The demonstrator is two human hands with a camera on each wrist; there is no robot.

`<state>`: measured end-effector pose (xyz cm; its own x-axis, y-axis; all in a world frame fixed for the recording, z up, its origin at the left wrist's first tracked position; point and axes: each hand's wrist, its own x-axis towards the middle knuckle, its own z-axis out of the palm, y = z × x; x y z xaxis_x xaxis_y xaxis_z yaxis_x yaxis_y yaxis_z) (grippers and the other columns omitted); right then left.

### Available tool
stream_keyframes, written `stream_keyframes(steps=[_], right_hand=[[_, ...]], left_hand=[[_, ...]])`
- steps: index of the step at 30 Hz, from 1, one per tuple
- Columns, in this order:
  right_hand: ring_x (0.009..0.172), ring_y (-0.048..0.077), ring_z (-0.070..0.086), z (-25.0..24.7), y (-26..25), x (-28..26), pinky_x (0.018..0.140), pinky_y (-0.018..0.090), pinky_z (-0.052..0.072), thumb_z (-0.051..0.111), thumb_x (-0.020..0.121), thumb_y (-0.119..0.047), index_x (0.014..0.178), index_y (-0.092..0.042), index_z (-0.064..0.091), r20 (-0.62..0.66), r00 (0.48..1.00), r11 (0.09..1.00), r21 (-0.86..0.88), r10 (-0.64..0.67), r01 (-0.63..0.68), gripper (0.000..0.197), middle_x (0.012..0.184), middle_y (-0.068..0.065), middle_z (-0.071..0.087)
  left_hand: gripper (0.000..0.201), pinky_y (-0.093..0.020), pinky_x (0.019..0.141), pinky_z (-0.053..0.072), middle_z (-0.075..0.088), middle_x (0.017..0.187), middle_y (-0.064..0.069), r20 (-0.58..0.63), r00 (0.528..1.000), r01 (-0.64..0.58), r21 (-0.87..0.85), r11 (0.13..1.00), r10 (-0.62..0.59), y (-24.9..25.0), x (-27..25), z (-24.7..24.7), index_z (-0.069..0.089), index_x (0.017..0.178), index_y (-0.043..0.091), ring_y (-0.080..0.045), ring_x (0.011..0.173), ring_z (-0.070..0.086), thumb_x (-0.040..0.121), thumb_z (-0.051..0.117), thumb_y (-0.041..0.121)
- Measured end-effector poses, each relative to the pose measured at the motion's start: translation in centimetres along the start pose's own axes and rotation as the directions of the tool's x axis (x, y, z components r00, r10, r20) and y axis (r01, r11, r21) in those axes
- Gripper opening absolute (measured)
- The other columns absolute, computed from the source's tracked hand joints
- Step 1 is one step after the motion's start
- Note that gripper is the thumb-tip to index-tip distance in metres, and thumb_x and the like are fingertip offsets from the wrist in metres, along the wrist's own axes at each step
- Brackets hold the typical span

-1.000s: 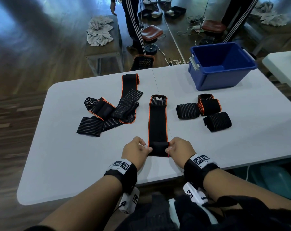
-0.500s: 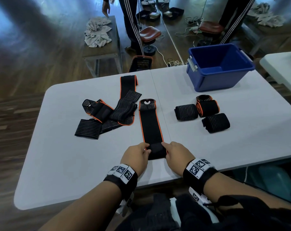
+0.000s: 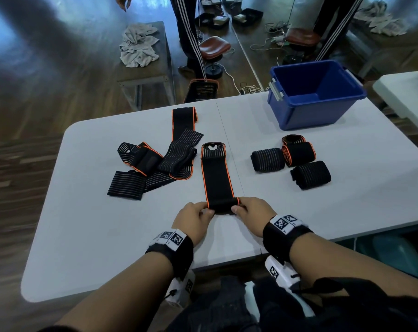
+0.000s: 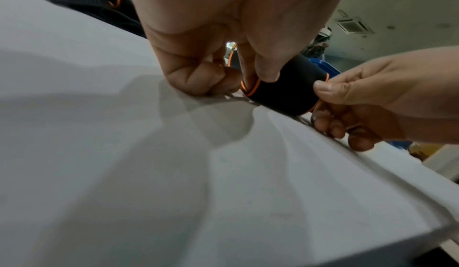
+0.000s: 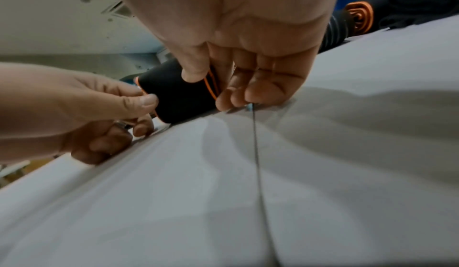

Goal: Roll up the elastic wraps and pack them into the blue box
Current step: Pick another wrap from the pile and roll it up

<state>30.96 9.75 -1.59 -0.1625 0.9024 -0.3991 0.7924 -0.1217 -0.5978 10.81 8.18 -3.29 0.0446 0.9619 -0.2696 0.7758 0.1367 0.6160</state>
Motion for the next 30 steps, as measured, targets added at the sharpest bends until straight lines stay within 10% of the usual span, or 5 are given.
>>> stream_keyframes(steps=[12, 15, 19, 25, 30], right_hand=[[0.080, 0.027, 0.063, 0.0, -1.3, 1.4, 0.077, 0.033, 0.047, 0.048, 0.099, -0.047, 0.083, -0.007, 0.063, 0.057, 0.971, 0.963, -0.156, 0.232, -0.221, 0.046, 0.079, 0.009, 0.065], [0.083, 0.026, 0.063, -0.2, -1.5, 0.8, 0.073, 0.033, 0.049, 0.056, 0.096, -0.040, 0.096, -0.012, 0.051, -0.031, 0.983, 0.979, -0.097, 0.180, -0.182, 0.028, 0.081, 0.003, 0.058], [0.091, 0.028, 0.064, -0.3, -1.9, 0.0, 0.080, 0.038, 0.053, 0.056, 0.097, -0.033, 0.116, -0.016, 0.048, -0.100, 0.995, 0.987, -0.157, 0.007, -0.022, 0.027, 0.100, 0.009, 0.067], [0.107, 0.021, 0.059, -0.5, -0.9, -0.4, 0.090, 0.029, 0.045, 0.068, 0.088, -0.035, 0.141, -0.018, 0.048, 0.019, 0.997, 0.989, -0.125, -0.075, 0.077, 0.060, 0.109, 0.002, 0.064], [0.107, 0.022, 0.059, -0.7, 0.1, 0.7, 0.096, 0.033, 0.047, 0.068, 0.087, -0.014, 0.143, -0.027, 0.048, 0.040, 0.997, 0.985, -0.154, -0.071, 0.076, 0.061, 0.113, 0.002, 0.063]], left_hand=[[0.045, -0.028, 0.059, 0.040, 0.055, 0.058, 0.003, 0.030, 0.982, 0.182, 0.049, 0.982, -0.184, 1.7, 0.1, -0.1, 0.054, 0.058, 0.017, -0.016, 0.062, 0.055, 0.095, 0.056, 0.042], [0.019, -0.032, 0.074, 0.050, 0.061, 0.081, 0.003, -0.038, 0.991, 0.131, 0.070, 0.989, -0.128, 1.9, 0.2, -0.4, 0.059, 0.086, 0.023, -0.019, 0.079, 0.060, 0.090, 0.064, 0.041], [0.032, -0.037, 0.087, 0.050, 0.051, 0.110, 0.000, -0.101, 0.994, -0.019, 0.139, 0.990, 0.033, 1.4, 0.2, -0.4, 0.055, 0.116, 0.030, -0.023, 0.100, 0.054, 0.088, 0.068, 0.037], [0.052, -0.033, 0.085, 0.048, 0.048, 0.111, -0.001, -0.005, 0.994, -0.104, 0.271, 0.957, 0.109, -0.3, 0.0, 0.0, 0.051, 0.141, 0.029, -0.023, 0.103, 0.049, 0.092, 0.053, 0.013], [0.056, -0.027, 0.087, 0.044, 0.044, 0.106, 0.001, 0.003, 0.997, -0.079, 0.211, 0.974, 0.080, -0.7, 0.4, -0.4, 0.047, 0.142, 0.038, -0.021, 0.101, 0.050, 0.090, 0.065, 0.028]])
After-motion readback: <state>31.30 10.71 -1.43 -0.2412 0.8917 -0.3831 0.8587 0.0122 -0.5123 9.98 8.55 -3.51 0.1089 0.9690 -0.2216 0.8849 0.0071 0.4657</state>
